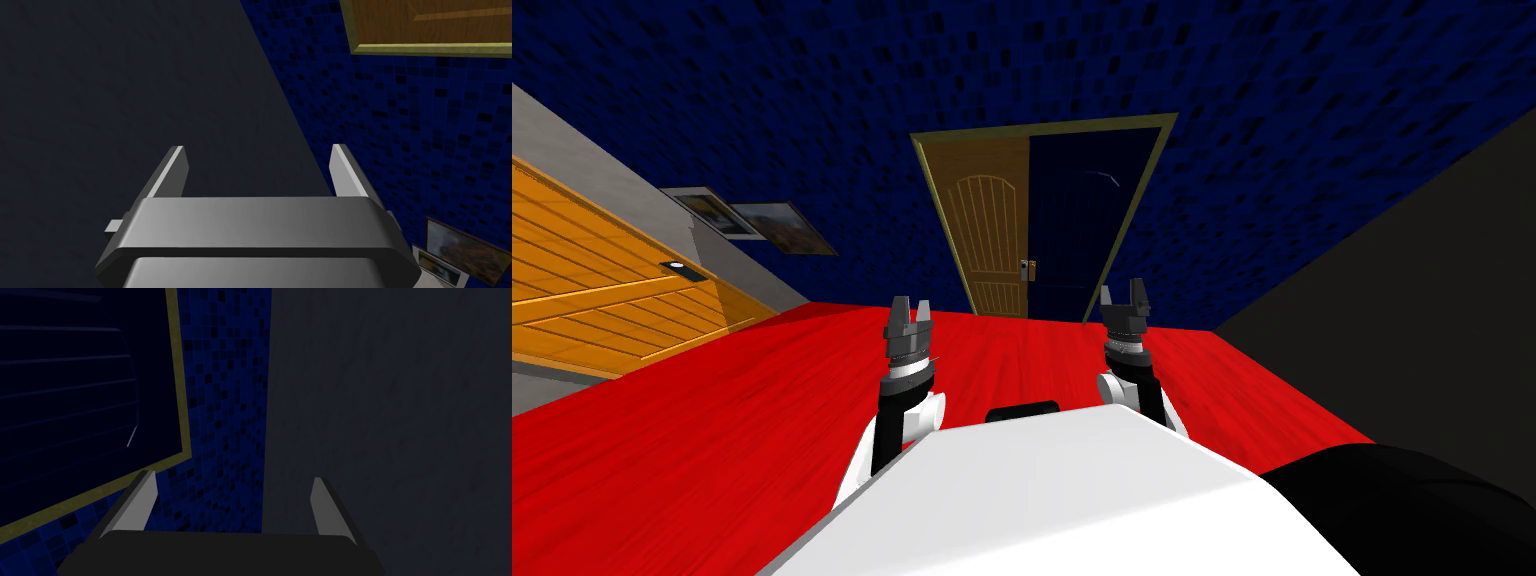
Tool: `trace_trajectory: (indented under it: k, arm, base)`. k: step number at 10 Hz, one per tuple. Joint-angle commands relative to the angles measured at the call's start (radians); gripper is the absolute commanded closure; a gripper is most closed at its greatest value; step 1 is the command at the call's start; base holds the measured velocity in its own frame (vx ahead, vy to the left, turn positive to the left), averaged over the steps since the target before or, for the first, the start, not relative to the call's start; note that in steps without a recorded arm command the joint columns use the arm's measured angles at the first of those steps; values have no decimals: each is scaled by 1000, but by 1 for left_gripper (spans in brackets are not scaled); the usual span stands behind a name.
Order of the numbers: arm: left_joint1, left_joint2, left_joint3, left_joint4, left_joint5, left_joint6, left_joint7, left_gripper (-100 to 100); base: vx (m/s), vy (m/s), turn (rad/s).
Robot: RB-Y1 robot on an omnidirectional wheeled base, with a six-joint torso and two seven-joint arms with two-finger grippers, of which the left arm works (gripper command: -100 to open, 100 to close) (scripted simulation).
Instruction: Pull the door open
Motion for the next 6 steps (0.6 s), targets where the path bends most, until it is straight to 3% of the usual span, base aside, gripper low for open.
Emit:
trace_trajectory:
  k: [1, 4, 6]
  arm:
    - [-19, 12, -1, 35, 4, 8, 4, -100]
    - [-41, 23, -2, 74, 8, 16, 8, -100]
    - [-69, 37, -3, 126, 14, 28, 14, -100]
  base:
    - [-4, 7, -37]
    - [118, -42, -11]
    - [157, -49, -28]
